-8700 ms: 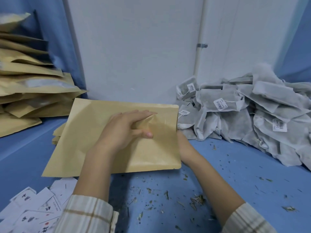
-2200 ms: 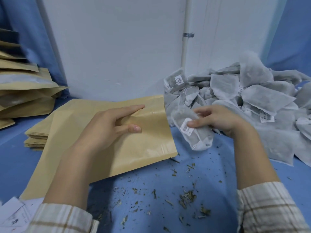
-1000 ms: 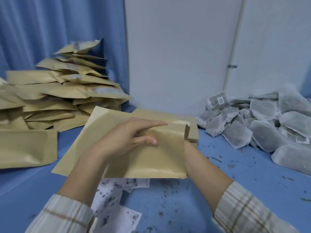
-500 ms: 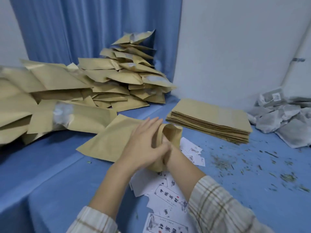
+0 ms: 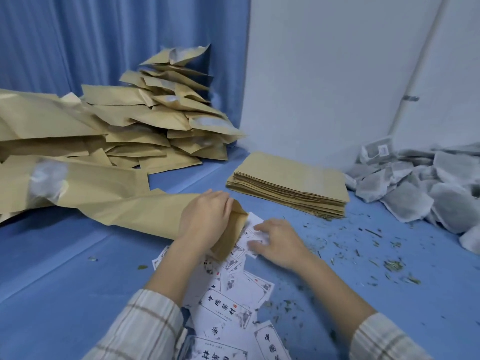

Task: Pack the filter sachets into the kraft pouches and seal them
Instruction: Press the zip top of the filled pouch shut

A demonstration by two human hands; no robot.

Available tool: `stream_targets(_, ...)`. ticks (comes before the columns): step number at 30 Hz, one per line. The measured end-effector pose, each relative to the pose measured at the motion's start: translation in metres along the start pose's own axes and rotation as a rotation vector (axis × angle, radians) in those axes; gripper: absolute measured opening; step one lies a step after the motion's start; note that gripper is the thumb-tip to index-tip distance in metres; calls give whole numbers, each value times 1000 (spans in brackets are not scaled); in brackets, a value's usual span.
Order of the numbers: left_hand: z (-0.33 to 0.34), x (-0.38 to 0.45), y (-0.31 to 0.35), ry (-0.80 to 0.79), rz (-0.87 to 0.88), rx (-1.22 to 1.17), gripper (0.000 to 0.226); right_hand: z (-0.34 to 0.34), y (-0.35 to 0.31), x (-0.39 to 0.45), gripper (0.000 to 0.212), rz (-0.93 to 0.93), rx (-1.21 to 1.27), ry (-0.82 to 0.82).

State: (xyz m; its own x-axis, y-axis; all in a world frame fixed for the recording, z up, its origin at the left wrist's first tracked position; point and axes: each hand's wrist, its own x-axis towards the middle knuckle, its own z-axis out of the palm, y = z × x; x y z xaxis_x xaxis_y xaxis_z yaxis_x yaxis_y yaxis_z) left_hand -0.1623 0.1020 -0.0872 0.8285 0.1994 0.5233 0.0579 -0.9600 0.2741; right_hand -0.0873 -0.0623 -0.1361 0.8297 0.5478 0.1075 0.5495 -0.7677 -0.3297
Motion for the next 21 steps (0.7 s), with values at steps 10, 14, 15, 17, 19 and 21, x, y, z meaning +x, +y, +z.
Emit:
stream_targets(10,2,9,9,62,-60,56,32,-5,15,-3,62,-12,7,51)
stream_targets(14,2,15,9,57,-80,42,34,-23,33,-8,53,-38,57,130)
stream_targets(15,2,16,9,56,-82,41,34,-29,36,-10,47,-32,105,150)
stream_targets(17,1,18,9,66,-90,33,33,-41,41,-11,36,-25,216,193)
stream_targets(19,-2,19,9,94,-91,9,32,-49,40,-12,30,-64,325,223)
stream_targets(21,-6,20,11,120,-84,-31,30,-53,30,-12,32,-148,382,213)
